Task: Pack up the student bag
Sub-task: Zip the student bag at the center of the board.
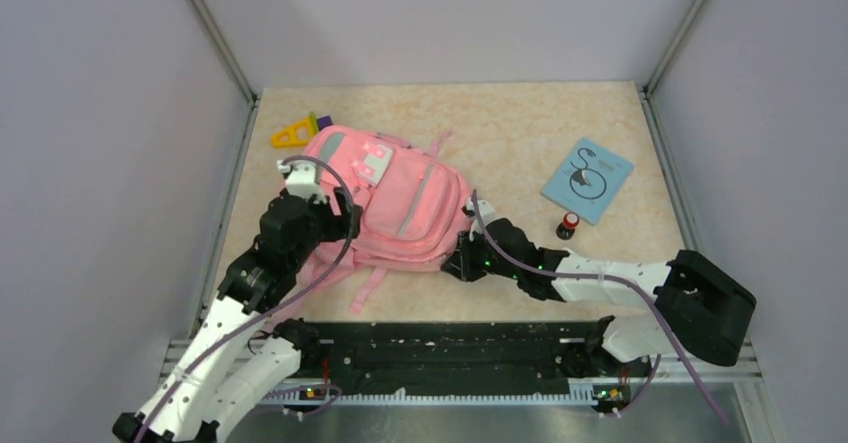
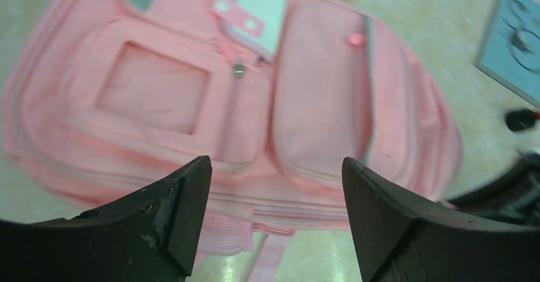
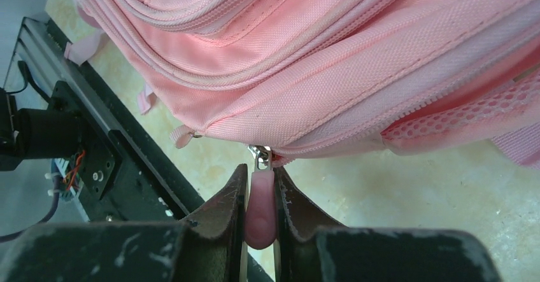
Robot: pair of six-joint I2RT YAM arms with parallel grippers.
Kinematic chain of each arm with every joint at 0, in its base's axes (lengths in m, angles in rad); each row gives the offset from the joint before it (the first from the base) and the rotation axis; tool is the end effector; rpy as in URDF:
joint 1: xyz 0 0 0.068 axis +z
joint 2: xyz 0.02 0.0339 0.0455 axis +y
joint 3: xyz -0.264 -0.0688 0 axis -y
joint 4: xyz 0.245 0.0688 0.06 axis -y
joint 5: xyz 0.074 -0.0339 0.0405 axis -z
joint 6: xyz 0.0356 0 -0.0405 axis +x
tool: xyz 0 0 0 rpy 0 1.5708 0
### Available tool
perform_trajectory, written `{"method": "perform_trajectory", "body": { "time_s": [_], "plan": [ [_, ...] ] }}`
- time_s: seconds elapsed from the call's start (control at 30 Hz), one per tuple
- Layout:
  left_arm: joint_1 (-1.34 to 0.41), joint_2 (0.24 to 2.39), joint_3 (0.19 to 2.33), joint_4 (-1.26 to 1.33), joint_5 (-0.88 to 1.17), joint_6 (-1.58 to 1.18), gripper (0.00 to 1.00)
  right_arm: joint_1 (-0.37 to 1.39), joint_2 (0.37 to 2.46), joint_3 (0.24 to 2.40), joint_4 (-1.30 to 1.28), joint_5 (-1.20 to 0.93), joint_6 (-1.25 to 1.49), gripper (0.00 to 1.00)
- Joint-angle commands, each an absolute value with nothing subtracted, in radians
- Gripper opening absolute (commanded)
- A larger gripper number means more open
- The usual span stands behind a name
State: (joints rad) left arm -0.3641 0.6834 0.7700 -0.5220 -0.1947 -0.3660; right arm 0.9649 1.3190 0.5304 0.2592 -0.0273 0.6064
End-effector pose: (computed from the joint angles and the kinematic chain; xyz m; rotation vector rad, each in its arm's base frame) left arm 0.1454 -0.0480 0.3152 -0.1267 2.0039 -0.2734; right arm 0.1496 0.2176 0.1823 -0.4193 2.2148 0.9361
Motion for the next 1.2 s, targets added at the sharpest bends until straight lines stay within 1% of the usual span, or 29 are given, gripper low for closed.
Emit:
{"method": "perform_trajectory", "body": {
  "time_s": [0.0, 0.1, 0.23, 0.33, 0.43, 0.53, 0.73, 0.8, 0.97, 1.17],
  "plan": [
    [-0.55, 0.68, 0.747, -0.379, -0.118, -0.26, 0.79, 0.938, 1.247, 0.538, 0.285, -0.16, 0.574, 0.0],
    [-0.676, 0.718, 0.694, -0.28, -0.072, -0.234, 0.79, 0.921, 1.239, 0.538, 0.271, -0.18, 0.58, 0.0],
    [-0.89, 0.811, 0.67, -0.17, -0.088, -0.125, 0.79, 0.909, 1.226, 0.535, 0.257, -0.18, 0.594, 0.0],
    [-0.992, 0.888, 0.658, -0.069, -0.088, -0.055, 0.79, 0.902, 1.215, 0.522, 0.264, -0.179, 0.615, 0.0],
    [-1.006, 0.986, 0.672, -0.024, -0.069, -0.035, 0.79, 0.901, 1.205, 0.502, 0.295, -0.187, 0.634, 0.0],
    [-1.011, 1.073, 0.706, -0.043, -0.096, -0.024, 0.76, 0.9, 1.195, 0.495, 0.302, -0.192, 0.642, 0.0],
    [-1.034, 1.172, 0.718, -0.055, -0.242, -0.016, 0.64, 0.897, 1.181, 0.498, 0.287, -0.197, 0.642, 0.0],
    [-1.043, 1.189, 0.721, -0.055, -0.271, -0.017, 0.61, 0.897, 1.179, 0.499, 0.287, -0.202, 0.643, 0.0],
    [-1.058, 1.208, 0.72, -0.03, -0.271, -0.012, 0.6, 0.895, 1.18, 0.496, 0.3, -0.201, 0.669, 0.0],
    [-1.075, 1.247, 0.724, -0.027, -0.212, -0.03, 0.59, 0.895, 1.179, 0.5, 0.291, -0.192, 0.688, 0.0]
  ]
}}
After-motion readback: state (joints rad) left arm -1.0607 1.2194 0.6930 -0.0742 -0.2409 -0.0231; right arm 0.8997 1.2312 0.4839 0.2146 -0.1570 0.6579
